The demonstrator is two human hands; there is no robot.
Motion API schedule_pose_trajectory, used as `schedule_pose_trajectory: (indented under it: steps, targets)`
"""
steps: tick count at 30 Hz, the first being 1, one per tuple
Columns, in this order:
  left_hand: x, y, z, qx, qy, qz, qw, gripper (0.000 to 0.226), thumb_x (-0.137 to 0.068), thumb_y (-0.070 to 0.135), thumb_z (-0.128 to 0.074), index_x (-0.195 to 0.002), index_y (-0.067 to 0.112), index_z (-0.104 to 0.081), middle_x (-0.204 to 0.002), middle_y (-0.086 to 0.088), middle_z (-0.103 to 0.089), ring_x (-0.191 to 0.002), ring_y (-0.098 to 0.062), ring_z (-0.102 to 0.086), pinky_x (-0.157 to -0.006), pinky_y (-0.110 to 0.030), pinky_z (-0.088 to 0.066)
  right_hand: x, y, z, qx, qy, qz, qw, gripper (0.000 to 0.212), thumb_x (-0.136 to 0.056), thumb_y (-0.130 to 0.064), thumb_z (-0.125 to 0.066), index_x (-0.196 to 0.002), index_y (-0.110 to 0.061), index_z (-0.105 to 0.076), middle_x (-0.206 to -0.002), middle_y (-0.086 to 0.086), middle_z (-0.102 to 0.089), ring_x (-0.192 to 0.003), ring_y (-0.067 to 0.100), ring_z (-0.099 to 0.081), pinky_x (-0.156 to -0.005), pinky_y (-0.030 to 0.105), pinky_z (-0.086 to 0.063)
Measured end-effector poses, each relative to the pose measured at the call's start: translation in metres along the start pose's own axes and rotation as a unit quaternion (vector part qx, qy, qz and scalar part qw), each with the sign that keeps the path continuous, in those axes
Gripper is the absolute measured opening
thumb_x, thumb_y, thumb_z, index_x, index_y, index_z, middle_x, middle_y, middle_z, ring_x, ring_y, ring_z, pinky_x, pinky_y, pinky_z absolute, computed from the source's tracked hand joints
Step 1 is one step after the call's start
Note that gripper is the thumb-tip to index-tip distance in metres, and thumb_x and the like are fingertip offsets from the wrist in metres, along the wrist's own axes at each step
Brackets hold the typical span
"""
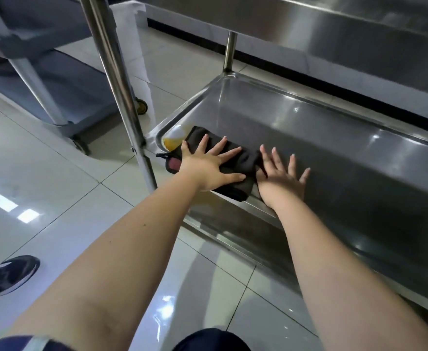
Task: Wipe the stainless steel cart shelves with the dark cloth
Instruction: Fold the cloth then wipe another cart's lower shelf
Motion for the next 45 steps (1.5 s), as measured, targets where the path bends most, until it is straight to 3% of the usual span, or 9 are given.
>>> schedule_pose_trajectory:
  steps: [6, 13, 17, 27, 39, 45]
  targets:
    - [-0.016, -0.052, 0.011, 0.020, -0.029, 0.007, 0.999, 0.076, -0.077, 0.089, -0.029, -0.144, 0.066, -0.001, -0.162, 0.021, 0.009, -0.151, -0.025, 0.015, -0.112, -0.069, 0.011, 0.001, -0.005, -0.003, 0.046, -0.005, 0.018, 0.999, 0.058, -0.095, -0.069, -0.010, -0.149, -0.057, 0.006, -0.163, -0.017, 0.015, -0.150, 0.031, 0.017, -0.113, 0.066, 0.013]
    - [-0.079, -0.045, 0.028, -0.005, 0.019, -0.025, 1.000, 0.077, -0.078, 0.089, -0.028, -0.146, 0.064, -0.003, -0.163, 0.020, 0.005, -0.151, -0.024, 0.012, -0.112, -0.068, 0.008, -0.006, -0.005, -0.005, 0.057, 0.002, 0.026, 0.998, 0.056, -0.095, -0.069, -0.008, -0.148, -0.059, 0.006, -0.162, -0.019, 0.016, -0.149, 0.033, 0.019, -0.112, 0.068, 0.014]
    - [-0.100, -0.038, 0.032, -0.016, 0.002, -0.024, 1.000, 0.080, -0.078, 0.090, -0.028, -0.147, 0.062, -0.002, -0.163, 0.019, 0.007, -0.151, -0.025, 0.012, -0.111, -0.070, 0.009, -0.011, -0.001, -0.003, 0.051, 0.010, 0.016, 0.999, 0.055, -0.095, -0.070, -0.010, -0.147, -0.061, 0.003, -0.162, -0.021, 0.013, -0.150, 0.030, 0.016, -0.112, 0.067, 0.013]
    - [-0.020, -0.066, 0.005, 0.000, -0.059, -0.024, 0.998, 0.080, -0.076, 0.091, -0.029, -0.144, 0.066, 0.006, -0.162, 0.019, 0.015, -0.149, -0.030, 0.019, -0.108, -0.073, 0.012, -0.009, -0.001, -0.002, 0.029, 0.011, 0.008, 0.999, 0.056, -0.093, -0.070, -0.014, -0.147, -0.061, -0.001, -0.162, -0.022, 0.011, -0.150, 0.028, 0.016, -0.113, 0.065, 0.013]
    - [-0.102, -0.042, 0.034, -0.006, 0.006, -0.005, 1.000, 0.076, -0.078, 0.090, -0.028, -0.145, 0.065, -0.003, -0.163, 0.020, 0.006, -0.152, -0.025, 0.010, -0.111, -0.070, 0.008, -0.016, -0.002, -0.001, 0.042, 0.014, 0.010, 0.999, 0.055, -0.095, -0.069, -0.012, -0.148, -0.060, 0.002, -0.163, -0.020, 0.012, -0.150, 0.032, 0.016, -0.112, 0.068, 0.012]
    - [-0.076, -0.059, 0.025, -0.016, -0.025, 0.004, 1.000, 0.077, -0.079, 0.089, -0.026, -0.146, 0.064, 0.003, -0.163, 0.019, 0.009, -0.151, -0.026, 0.014, -0.111, -0.070, 0.010, -0.017, 0.001, -0.001, 0.040, 0.012, 0.001, 0.999, 0.055, -0.095, -0.069, -0.014, -0.147, -0.061, -0.002, -0.163, -0.020, 0.009, -0.150, 0.031, 0.014, -0.111, 0.068, 0.013]
Point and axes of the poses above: each hand's wrist, its own x-axis away from the middle knuckle, its own z-axis out of the back of the hand, y = z × x, the point moved 10 cm from there along -x, towards the middle knuckle
